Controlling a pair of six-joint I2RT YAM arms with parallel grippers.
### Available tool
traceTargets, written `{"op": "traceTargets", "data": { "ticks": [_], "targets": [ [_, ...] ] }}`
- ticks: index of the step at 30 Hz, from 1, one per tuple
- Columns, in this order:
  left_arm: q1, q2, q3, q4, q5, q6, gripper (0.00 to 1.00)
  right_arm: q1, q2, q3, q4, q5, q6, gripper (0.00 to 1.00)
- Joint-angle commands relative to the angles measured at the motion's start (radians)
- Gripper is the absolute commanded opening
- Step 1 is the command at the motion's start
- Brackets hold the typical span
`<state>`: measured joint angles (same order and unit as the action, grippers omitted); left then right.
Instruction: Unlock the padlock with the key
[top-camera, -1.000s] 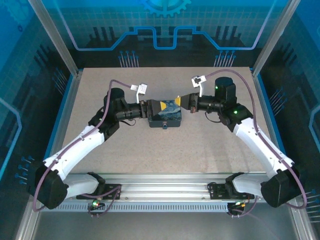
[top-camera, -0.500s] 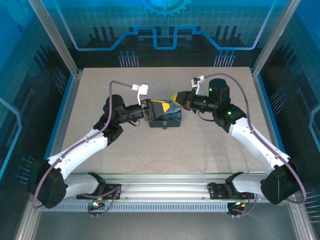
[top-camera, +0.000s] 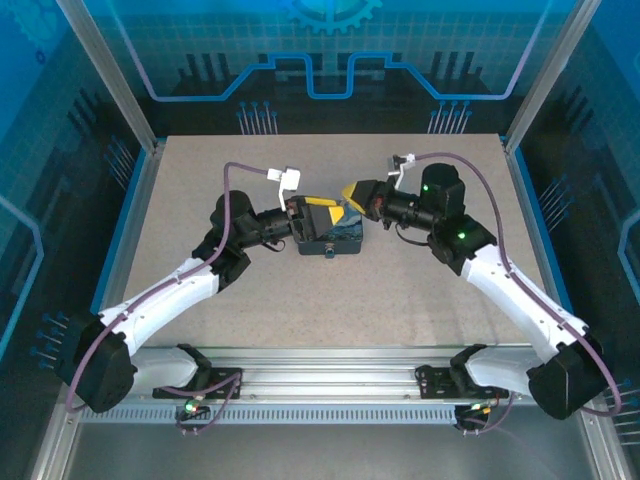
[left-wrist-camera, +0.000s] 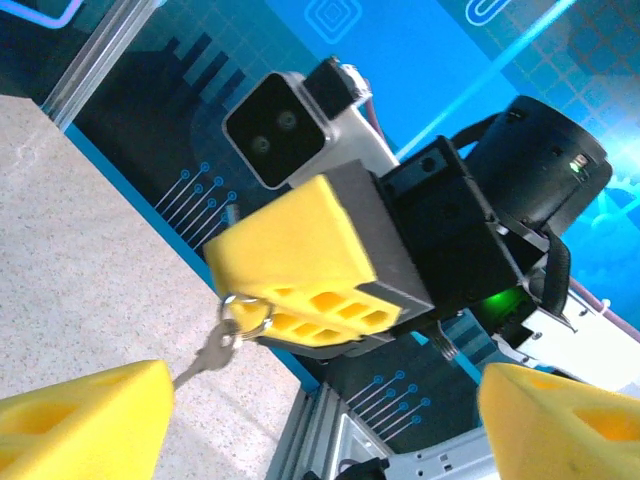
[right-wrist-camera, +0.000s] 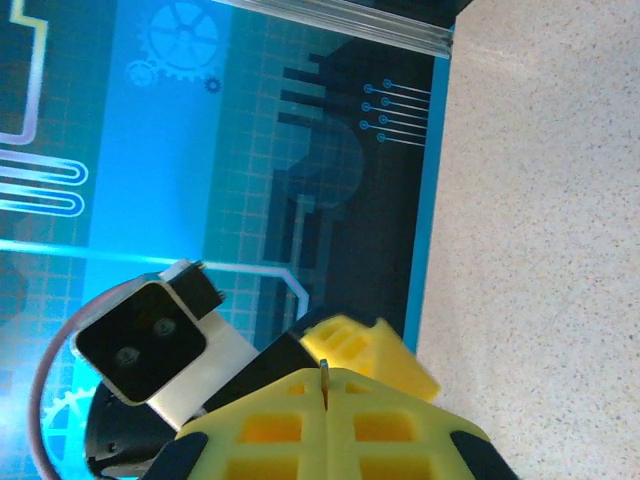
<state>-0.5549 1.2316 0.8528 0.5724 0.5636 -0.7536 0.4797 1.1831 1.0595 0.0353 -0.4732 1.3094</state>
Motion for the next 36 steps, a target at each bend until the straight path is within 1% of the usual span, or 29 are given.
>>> {"op": "traceTargets", "data": {
  "ticks": [1, 6, 10, 15, 21, 27, 29, 32, 36],
  "targets": [
    [-0.005, 0.007, -0.006, 0.016, -0.040, 0.039, 0.84, 0.020, -0.023, 0.007, 0.017, 0.009, 0.021, 0.05],
    [-0.006, 0.038, 0.005, 0.066, 0.004, 0.009, 0.84, 0.029, -0.019, -0.009, 0.068, 0.013, 0.059, 0.06],
    [-0.017, 0.061, 0.011, 0.094, 0.032, 0.004, 0.87, 0.040, 0.001, -0.002, 0.108, 0.005, 0.084, 0.06],
    [-0.020, 0.066, 0.010, 0.122, 0.033, -0.002, 0.83, 0.049, 0.016, 0.002, 0.117, 0.008, 0.101, 0.06],
    [-0.020, 0.051, 0.015, 0.104, 0.026, 0.008, 0.63, 0.045, 0.006, -0.018, 0.123, 0.026, 0.113, 0.06],
    [-0.017, 0.026, -0.004, 0.069, 0.015, 0.025, 0.54, 0.032, -0.013, -0.025, 0.117, 0.041, 0.110, 0.06],
    [-0.014, 0.023, -0.008, 0.061, 0.013, 0.028, 0.47, 0.030, -0.013, -0.024, 0.117, 0.038, 0.110, 0.06],
    [-0.013, 0.022, -0.010, 0.057, 0.015, 0.028, 0.41, 0.029, -0.016, -0.025, 0.114, 0.040, 0.110, 0.06],
    [-0.011, 0.023, -0.017, 0.051, 0.016, 0.028, 0.36, 0.025, -0.025, -0.030, 0.114, 0.045, 0.110, 0.06]
  ]
}}
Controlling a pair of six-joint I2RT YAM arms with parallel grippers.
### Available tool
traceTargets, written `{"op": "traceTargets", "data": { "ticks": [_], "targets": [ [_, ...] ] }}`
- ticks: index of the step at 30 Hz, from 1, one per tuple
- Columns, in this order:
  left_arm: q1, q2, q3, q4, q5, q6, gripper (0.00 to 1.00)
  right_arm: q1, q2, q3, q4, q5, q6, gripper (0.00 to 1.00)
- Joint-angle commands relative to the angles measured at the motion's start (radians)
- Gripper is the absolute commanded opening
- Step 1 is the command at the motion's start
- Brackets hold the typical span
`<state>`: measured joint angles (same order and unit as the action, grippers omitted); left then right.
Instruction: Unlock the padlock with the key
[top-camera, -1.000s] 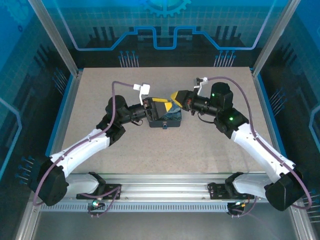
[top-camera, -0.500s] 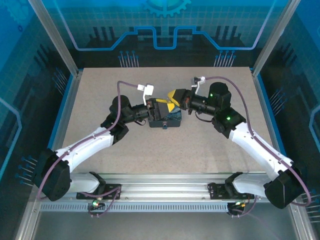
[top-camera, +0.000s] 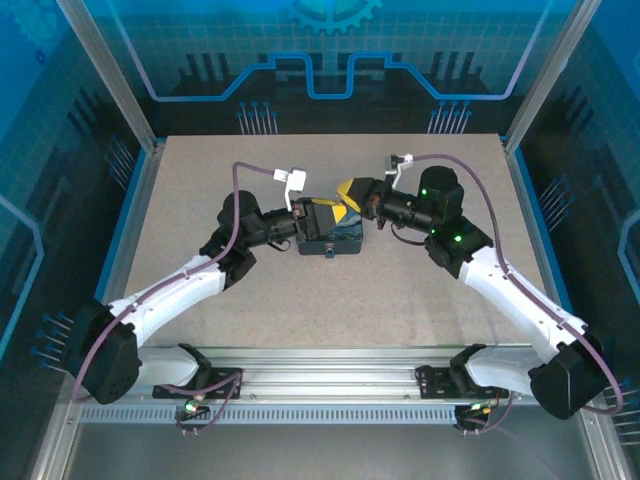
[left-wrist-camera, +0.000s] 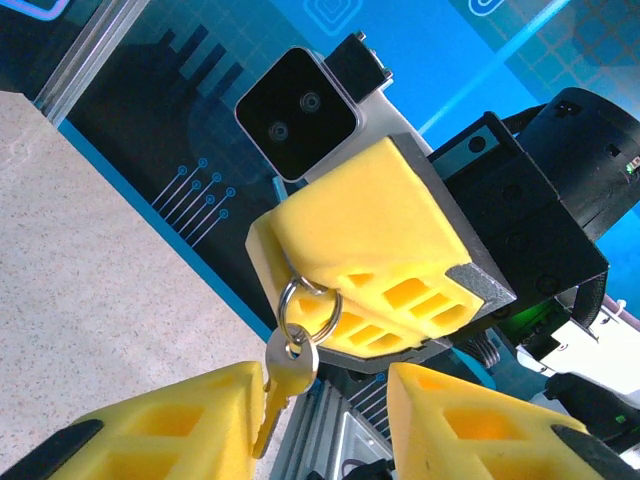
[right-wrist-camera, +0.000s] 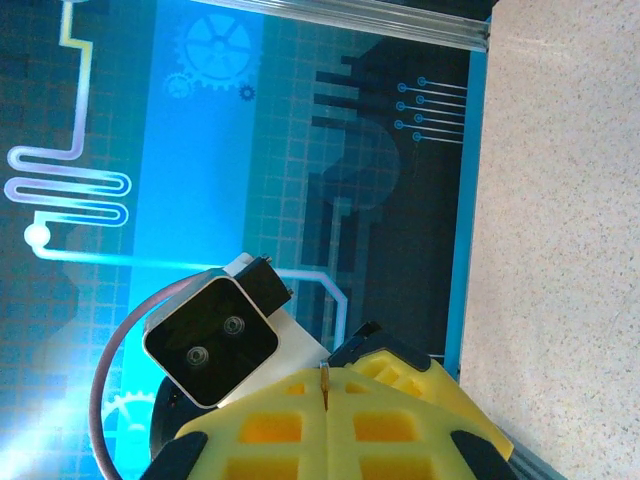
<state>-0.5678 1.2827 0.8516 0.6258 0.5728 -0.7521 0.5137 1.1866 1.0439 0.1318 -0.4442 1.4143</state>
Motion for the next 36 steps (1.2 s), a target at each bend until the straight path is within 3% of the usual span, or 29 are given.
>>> {"op": "traceTargets", "data": {
  "ticks": [1, 8, 16, 21, 31, 36],
  "targets": [
    [0.003, -0.029, -0.018, -0.006, 0.009, 0.028, 0.34, -0.012, -0.031, -0.015, 0.016, 0.016, 0.005, 0.06],
    [0.003, -0.033, -0.031, -0.014, 0.008, 0.031, 0.24, -0.021, -0.047, -0.022, 0.013, 0.021, 0.006, 0.06],
    [0.007, -0.029, -0.007, -0.041, 0.007, 0.045, 0.00, -0.022, -0.056, -0.034, 0.012, 0.018, 0.005, 0.07],
    [0.013, -0.041, 0.021, -0.148, -0.003, 0.073, 0.00, -0.044, -0.075, -0.052, -0.011, 0.018, -0.015, 0.09],
    [0.032, 0.010, 0.226, -0.719, 0.026, 0.257, 0.00, -0.113, -0.168, -0.091, -0.271, 0.087, -0.221, 0.38],
    [0.032, 0.105, 0.390, -1.053, 0.060, 0.377, 0.00, -0.139, -0.194, -0.073, -0.451, 0.123, -0.423, 0.44]
  ]
}}
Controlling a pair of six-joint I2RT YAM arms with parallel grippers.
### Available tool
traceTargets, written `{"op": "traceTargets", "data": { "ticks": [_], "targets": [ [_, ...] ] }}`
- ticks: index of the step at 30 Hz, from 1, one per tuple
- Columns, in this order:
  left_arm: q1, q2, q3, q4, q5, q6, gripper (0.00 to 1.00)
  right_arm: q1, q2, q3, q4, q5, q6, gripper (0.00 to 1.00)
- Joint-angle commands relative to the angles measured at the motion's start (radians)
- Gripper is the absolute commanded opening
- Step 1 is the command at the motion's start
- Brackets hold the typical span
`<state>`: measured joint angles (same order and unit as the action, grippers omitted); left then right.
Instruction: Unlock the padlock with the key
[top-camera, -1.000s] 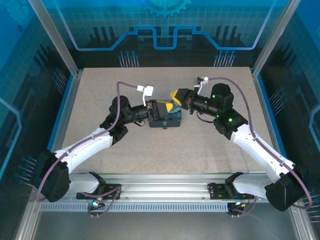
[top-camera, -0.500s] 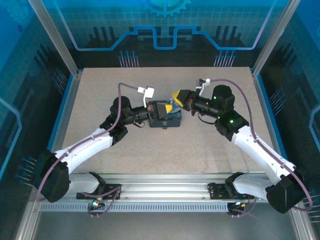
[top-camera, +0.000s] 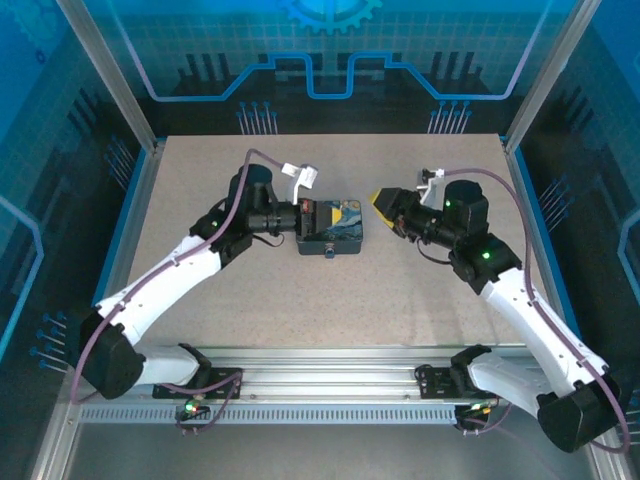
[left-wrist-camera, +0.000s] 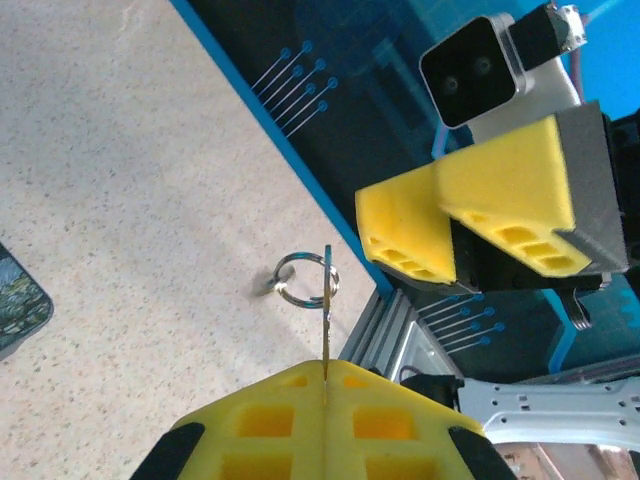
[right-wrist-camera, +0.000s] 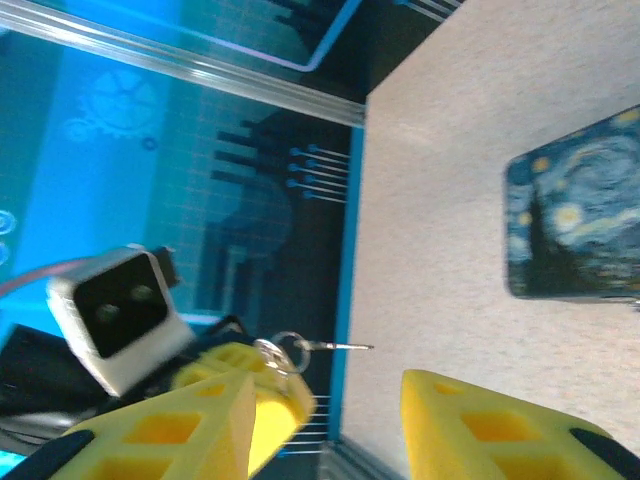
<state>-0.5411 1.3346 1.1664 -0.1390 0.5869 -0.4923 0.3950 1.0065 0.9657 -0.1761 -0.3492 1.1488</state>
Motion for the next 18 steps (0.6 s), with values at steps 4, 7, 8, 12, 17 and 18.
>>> {"op": "traceTargets", "data": {
  "ticks": [4, 7, 8, 12, 17, 18],
  "targets": [
    [0.007, 0.126, 0.193, -0.497, 0.088, 0.220, 0.00, -0.048, 0.003, 0.009, -0.168, -0.055, -0.322, 0.44],
    [0.009, 0.157, 0.231, -0.559, 0.154, 0.263, 0.00, -0.084, 0.028, -0.013, -0.126, -0.166, -0.412, 0.43],
    [0.009, 0.165, 0.239, -0.569, 0.183, 0.274, 0.00, -0.099, 0.038, -0.027, -0.094, -0.217, -0.425, 0.43],
    [0.009, 0.179, 0.244, -0.570, 0.257, 0.290, 0.00, -0.120, 0.098, -0.053, 0.042, -0.430, -0.437, 0.46],
    [0.010, 0.168, 0.226, -0.538, 0.360, 0.293, 0.00, -0.030, 0.146, -0.018, 0.025, -0.479, -0.514, 0.56],
    [0.010, 0.163, 0.223, -0.535, 0.363, 0.293, 0.00, -0.017, 0.151, -0.008, 0.014, -0.478, -0.527, 0.56]
  ]
}}
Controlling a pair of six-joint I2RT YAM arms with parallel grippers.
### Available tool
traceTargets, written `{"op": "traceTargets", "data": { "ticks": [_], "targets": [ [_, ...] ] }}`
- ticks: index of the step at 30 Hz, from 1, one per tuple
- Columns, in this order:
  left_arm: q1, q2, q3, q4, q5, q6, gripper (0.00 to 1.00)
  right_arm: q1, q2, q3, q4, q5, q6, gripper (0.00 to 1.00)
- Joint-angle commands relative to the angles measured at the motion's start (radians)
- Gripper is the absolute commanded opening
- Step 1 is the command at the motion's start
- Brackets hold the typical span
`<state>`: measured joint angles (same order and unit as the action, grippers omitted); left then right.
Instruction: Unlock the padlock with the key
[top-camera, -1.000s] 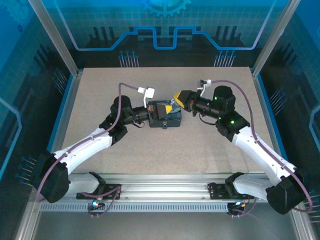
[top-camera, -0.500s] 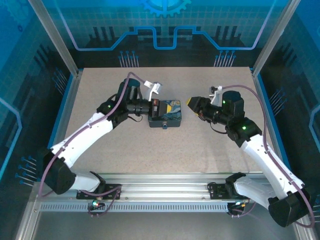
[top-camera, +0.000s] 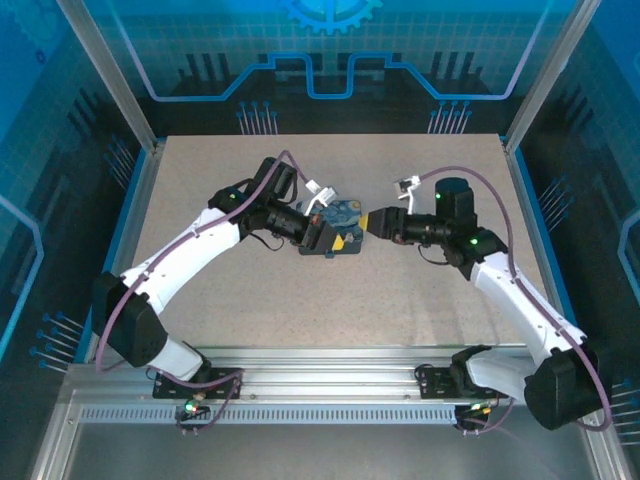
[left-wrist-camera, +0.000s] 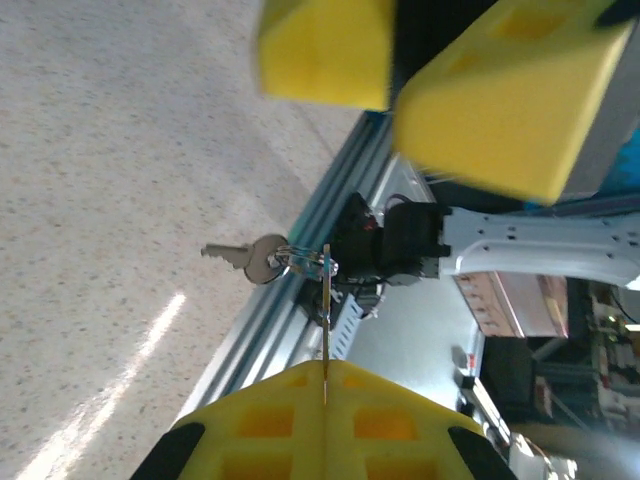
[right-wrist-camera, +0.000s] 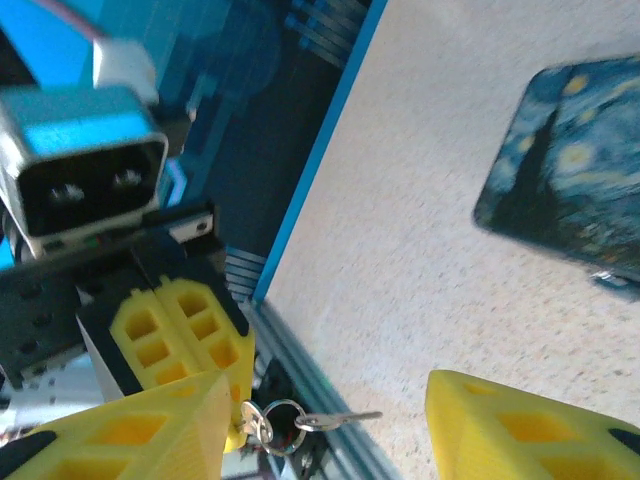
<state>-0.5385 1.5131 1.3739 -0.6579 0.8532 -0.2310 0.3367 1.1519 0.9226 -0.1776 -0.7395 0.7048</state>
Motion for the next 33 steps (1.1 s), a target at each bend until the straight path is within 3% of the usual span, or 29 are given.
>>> {"op": "traceTargets", "data": {
  "ticks": [1, 13, 28, 33],
  "targets": [
    [0.006, -0.019, 0.013, -0.015, 0.100, 0.031, 0.00, 0.055, 0.013, 0.043, 0.006, -0.089, -0.094, 0.55],
    [0.006, -0.031, -0.002, -0.021, 0.118, 0.054, 0.00, 0.096, 0.022, 0.048, 0.013, -0.122, -0.121, 0.35],
    [0.009, -0.026, -0.007, -0.026, 0.113, 0.066, 0.00, 0.067, -0.030, 0.040, -0.044, -0.153, -0.166, 0.34],
    [0.009, -0.025, -0.010, -0.025, 0.115, 0.065, 0.00, 0.064, -0.035, 0.039, -0.043, -0.162, -0.171, 0.23]
  ]
}}
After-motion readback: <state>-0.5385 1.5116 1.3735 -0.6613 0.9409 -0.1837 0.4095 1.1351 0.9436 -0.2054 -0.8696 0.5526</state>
